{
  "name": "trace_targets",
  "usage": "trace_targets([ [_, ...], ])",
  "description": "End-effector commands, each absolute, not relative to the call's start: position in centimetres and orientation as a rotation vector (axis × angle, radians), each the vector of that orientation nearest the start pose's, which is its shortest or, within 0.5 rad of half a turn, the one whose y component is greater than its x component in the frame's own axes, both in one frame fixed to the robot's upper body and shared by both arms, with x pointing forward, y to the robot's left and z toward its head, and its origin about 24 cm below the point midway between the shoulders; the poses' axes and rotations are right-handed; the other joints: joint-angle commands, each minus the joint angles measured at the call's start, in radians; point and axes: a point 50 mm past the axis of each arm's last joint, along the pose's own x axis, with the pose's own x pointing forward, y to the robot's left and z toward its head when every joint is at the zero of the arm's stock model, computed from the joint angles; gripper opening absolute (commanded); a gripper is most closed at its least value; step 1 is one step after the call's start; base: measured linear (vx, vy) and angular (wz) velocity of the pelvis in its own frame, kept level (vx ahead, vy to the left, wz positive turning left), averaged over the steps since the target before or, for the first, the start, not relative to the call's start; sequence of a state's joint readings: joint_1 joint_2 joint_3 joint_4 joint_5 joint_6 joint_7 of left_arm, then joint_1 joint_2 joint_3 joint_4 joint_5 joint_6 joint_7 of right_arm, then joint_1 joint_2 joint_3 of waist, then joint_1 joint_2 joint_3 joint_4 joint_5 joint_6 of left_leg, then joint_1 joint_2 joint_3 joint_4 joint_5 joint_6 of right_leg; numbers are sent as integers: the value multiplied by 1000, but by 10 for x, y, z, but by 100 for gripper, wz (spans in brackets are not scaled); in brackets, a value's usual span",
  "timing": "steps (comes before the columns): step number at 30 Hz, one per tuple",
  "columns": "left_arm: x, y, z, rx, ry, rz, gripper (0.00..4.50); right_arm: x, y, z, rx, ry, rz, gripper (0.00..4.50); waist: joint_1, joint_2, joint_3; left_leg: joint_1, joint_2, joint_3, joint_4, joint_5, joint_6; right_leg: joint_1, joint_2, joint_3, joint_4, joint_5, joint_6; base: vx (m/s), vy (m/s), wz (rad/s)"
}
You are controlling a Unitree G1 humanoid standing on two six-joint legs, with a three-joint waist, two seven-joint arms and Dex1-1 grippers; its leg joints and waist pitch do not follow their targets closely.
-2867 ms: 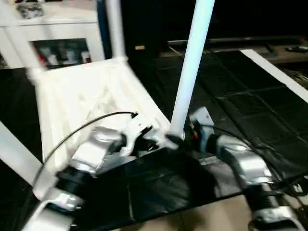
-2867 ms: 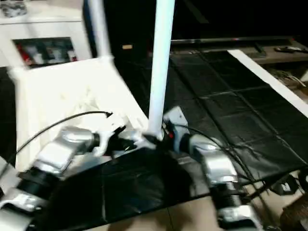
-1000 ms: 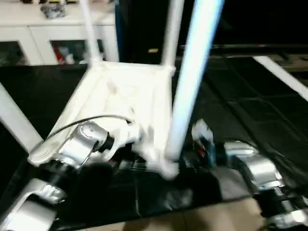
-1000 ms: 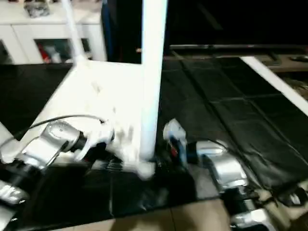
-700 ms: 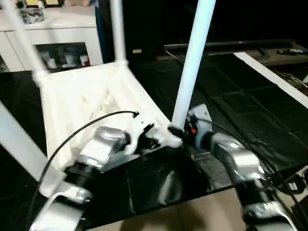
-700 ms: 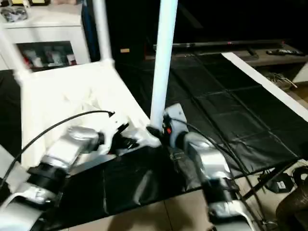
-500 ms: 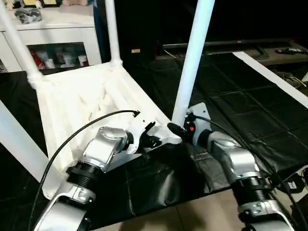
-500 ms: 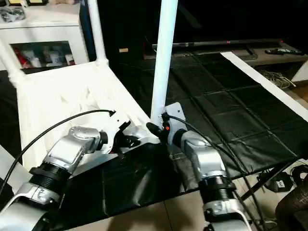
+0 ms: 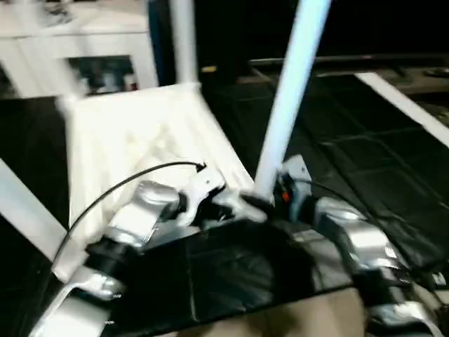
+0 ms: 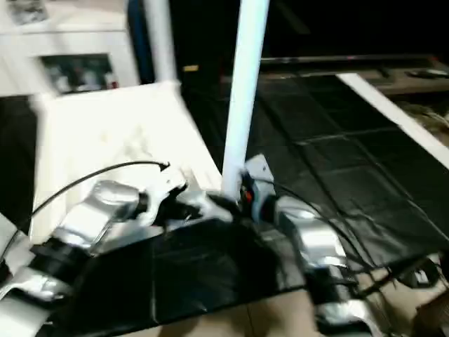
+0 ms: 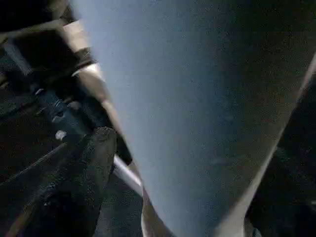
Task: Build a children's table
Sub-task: Rotate leg to tighten
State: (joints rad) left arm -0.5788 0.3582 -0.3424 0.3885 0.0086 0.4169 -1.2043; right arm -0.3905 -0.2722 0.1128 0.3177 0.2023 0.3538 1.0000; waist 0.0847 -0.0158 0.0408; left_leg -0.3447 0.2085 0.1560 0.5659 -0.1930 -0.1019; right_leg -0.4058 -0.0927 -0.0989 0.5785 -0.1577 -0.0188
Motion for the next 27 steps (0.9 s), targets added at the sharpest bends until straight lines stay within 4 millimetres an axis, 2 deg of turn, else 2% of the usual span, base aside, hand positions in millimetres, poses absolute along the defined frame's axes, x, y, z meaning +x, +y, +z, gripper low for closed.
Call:
trace_targets([
  [1,297,99,63,347,555,-1508,0,292,-130,52,16,344,1182,415,-3,8,-64,-2,19,12,-55,-115,85,65,-44,47,-41,-107,-243,0,0,0],
  [2,297,99,63,347,555,-1508,0,292,-130,52,16,344,1182,415,-1,9,-62,1,21,14,-55,-122,79,61,-45,49,-42,-113,-246,0,0,0],
  [4,296,106,64,391,570,-1566,0,286,-136,58,10,362,1307,415,5,10,-62,3,22,15,-54,-135,74,62,-46,49,-42,-119,-250,0,0,0],
  [7,294,113,65,429,597,-1635,0,281,-140,60,-3,386,1411,415,10,8,-61,-2,23,15,-54,-141,77,66,-46,48,-42,-130,-241,0,0,0],
  [8,294,114,66,436,602,-1646,0,281,-140,61,-7,390,1425,400,14,7,-62,-4,22,15,-54,-142,73,67,-48,47,-42,-148,-236,0,0,0],
  [11,292,117,66,457,620,-1678,0,281,-142,60,-12,402,1445,400,18,6,-61,-3,22,16,-54,-150,60,64,-50,49,-45,-191,-226,0,0,0],
  [12,292,119,66,468,629,-1691,0,281,-143,60,-16,409,1456,372,20,6,-60,-2,23,15,-54,-153,54,62,-50,48,-46,-203,-223,0,0,0],
  [15,292,121,66,490,635,-1712,0,281,-144,60,-29,433,1497,357,25,7,-61,-2,23,15,-54,-166,45,61,-50,48,-47,-219,-219,0,0,0],
  [17,292,121,66,490,634,-1714,0,281,-144,60,-30,433,1500,347,25,7,-60,-1,24,15,-54,-169,42,60,-48,49,-45,-213,-219,0,0,0],
  [18,292,121,66,490,633,-1716,0,281,-144,60,-29,433,1502,325,25,5,-60,-3,23,15,-54,-170,40,62,-49,49,-45,-217,-215,0,0,0],
  [23,293,120,66,489,626,-1710,0,281,-142,59,-19,443,1519,311,25,4,-59,-4,22,14,-54,-184,35,60,-50,48,-49,-259,-201,0,0,0],
  [25,294,120,65,489,622,-1705,0,281,-141,58,-11,447,1528,284,25,4,-59,-4,22,13,-54,-185,33,60,-50,48,-49,-268,-196,0,0,0],
  [27,294,121,65,488,621,-1702,0,281,-140,58,-8,448,1532,279,25,5,-60,-4,22,14,-53,-186,31,59,-49,48,-49,-266,-197,0,0,0],
])
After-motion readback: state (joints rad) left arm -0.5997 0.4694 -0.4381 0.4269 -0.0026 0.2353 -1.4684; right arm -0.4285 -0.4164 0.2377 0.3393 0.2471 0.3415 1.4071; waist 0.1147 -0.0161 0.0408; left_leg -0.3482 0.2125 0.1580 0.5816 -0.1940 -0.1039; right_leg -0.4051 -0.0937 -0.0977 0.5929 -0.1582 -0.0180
